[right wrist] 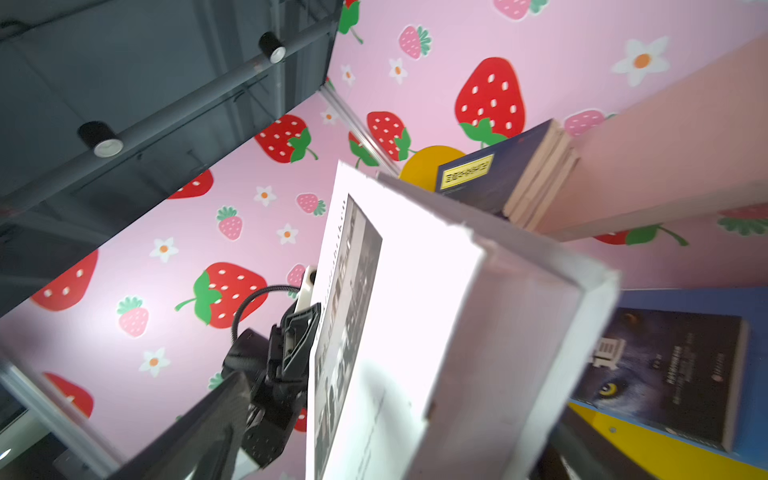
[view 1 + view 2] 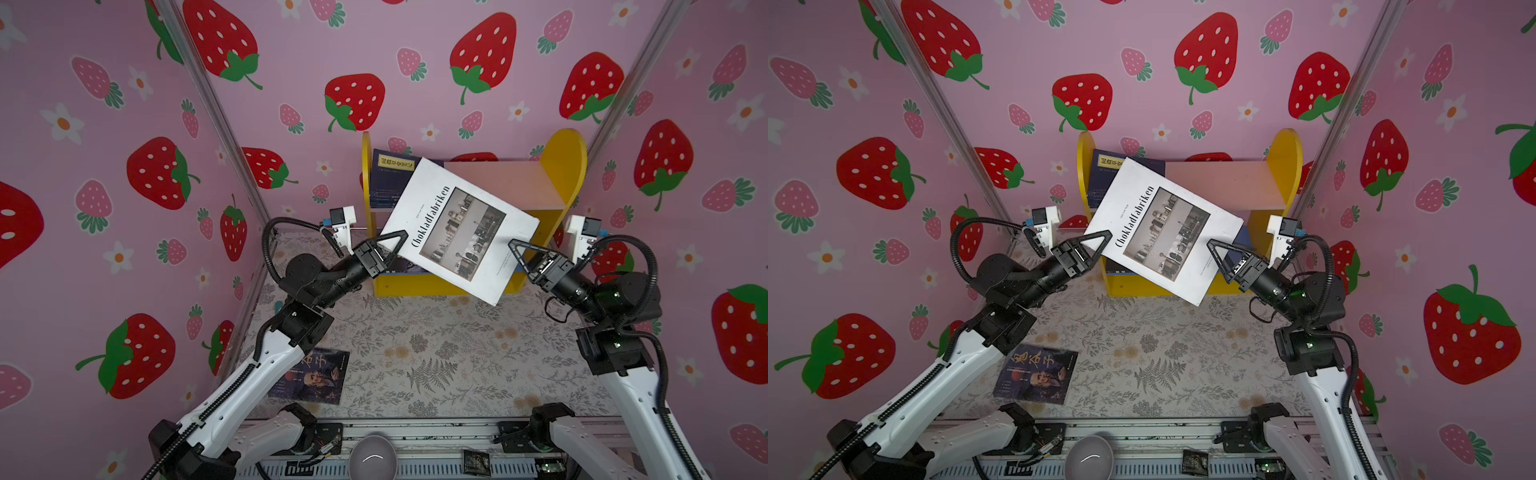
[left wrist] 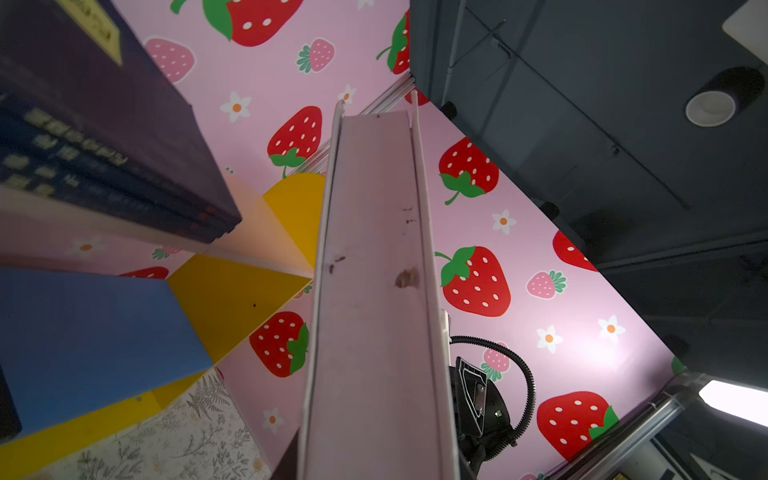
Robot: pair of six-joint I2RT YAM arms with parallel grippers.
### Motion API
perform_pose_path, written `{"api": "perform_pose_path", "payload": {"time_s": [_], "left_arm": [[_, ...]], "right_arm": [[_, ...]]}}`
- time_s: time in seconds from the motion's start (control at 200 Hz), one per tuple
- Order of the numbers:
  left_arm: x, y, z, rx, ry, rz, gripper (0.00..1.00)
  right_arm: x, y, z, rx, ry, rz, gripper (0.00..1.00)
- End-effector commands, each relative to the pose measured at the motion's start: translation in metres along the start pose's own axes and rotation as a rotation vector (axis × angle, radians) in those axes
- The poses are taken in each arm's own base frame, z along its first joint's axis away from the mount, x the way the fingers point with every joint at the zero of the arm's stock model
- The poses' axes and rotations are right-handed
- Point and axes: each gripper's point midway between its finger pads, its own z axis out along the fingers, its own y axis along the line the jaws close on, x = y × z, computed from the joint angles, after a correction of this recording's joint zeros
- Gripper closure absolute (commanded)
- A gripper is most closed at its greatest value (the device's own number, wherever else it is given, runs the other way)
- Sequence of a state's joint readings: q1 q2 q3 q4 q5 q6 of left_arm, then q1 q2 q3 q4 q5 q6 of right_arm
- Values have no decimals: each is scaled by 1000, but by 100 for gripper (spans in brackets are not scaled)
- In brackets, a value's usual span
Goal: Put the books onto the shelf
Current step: 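Lower the white book onto the lower shelf while the right gripper releases and withdraws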
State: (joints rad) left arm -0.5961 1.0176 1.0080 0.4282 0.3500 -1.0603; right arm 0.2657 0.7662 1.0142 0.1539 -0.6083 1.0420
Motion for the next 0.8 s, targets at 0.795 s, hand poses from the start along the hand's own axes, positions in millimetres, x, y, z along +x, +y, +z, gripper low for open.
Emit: {"api": "perform_pose_path", "payload": {"time_s": [0.795], "left_arm": [[54,90,4,-371,-330,-66,85]], "right_arm": [[-7,-84,-97,595,-284,-197,0]]}}
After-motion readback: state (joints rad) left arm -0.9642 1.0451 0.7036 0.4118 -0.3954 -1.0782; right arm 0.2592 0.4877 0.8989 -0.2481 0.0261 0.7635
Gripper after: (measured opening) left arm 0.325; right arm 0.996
